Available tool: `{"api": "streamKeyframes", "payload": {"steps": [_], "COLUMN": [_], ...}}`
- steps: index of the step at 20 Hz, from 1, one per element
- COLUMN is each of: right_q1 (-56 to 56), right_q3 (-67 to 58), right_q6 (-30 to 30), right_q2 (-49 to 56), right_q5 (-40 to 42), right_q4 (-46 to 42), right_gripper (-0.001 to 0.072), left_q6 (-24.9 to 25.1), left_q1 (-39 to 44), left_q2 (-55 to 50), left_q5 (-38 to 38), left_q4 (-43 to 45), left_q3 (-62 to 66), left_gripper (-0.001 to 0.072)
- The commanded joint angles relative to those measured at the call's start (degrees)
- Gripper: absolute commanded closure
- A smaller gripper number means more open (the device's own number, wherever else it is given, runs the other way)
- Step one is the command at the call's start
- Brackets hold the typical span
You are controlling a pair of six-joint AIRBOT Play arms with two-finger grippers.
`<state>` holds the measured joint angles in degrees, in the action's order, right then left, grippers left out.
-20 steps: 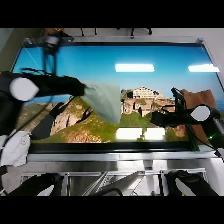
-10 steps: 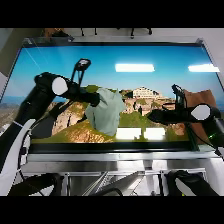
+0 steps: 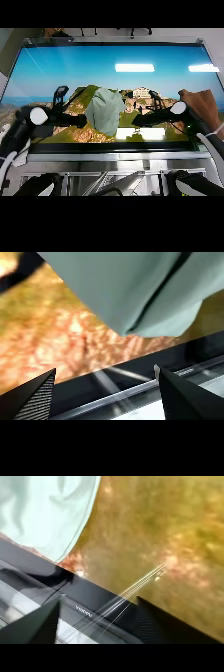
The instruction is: Fold the shirts.
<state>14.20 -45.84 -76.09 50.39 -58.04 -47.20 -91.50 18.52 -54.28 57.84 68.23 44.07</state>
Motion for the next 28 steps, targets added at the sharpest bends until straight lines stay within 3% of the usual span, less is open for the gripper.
{"api": "streamKeyframes", "payload": {"steps": [1,6,8,11,12,14,16,22,28], "right_q1": [7.50,11.98,11.98,12.02,12.00,12.00,11.91,4.07,-2.38], "right_q3": [0.31,0.31,0.31,0.31,0.31,0.31,0.26,0.24,0.22], "right_q6": [3.10,12.48,17.35,23.93,26.47,31.19,33.31,32.37,31.63], "right_q2": [7.63,14.23,15.78,18.08,19.04,20.57,20.41,9.03,-5.16], "right_q5": [7.76,15.63,16.98,18.80,18.86,18.82,18.58,11.17,10.05], "right_q4": [4.33,16.35,22.34,30.64,33.46,38.36,39.91,38.40,36.96], "right_gripper": [0.0112,0.0113,0.0113,0.0116,0.0159,0.0400,0.0692,0.0695,0.0695], "left_q6": [0.15,0.13,0.13,1.20,2.86,5.22,6.23,8.59,8.55], "left_q1": [4.59,10.54,10.14,8.22,7.65,6.40,4.96,-0.02,0.20], "left_q2": [4.24,-4.72,-9.49,-14.60,-15.45,-16.09,-15.26,-7.56,-3.30], "left_q5": [-22.29,-35.65,-35.67,-29.73,-27.87,-24.68,-22.75,-17.14,-17.00], "left_q4": [-11.06,-12.72,-12.35,-12.28,-12.28,-12.28,-12.28,-12.31,-12.74], "left_q3": [-16.26,-17.09,-14.01,-8.70,-7.50,-5.75,-5.25,-5.25,-5.57], "left_gripper": [0.0017,0.0017,0.0017,0.0017,0.0018,0.0017,0.0018,0.0017,0.0017]}}
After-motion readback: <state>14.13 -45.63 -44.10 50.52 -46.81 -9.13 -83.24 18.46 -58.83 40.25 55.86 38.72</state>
